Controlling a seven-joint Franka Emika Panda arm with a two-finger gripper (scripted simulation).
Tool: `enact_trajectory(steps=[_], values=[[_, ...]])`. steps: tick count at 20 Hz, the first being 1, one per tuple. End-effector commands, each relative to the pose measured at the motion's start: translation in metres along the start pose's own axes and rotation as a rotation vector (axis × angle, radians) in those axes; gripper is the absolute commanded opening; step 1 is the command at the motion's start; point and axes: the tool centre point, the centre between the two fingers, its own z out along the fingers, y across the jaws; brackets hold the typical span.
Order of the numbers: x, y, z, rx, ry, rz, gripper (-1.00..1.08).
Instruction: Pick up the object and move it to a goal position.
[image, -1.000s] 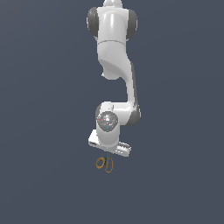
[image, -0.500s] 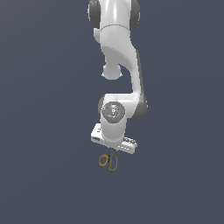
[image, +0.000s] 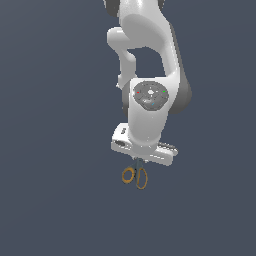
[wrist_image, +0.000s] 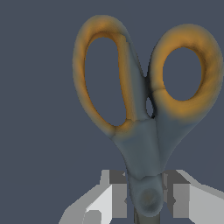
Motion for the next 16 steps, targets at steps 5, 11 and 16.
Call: enact_trajectory(steps=[5,11,16], values=[[-0.005,-0.025,-0.07,-0.001,0.0,0.0,-1.0],[-0.009,-0.047,-0.131,-0.001,0.0,0.0,-1.0],[-0.011,-0.063,-0.173,-0.001,0.0,0.0,-1.0]])
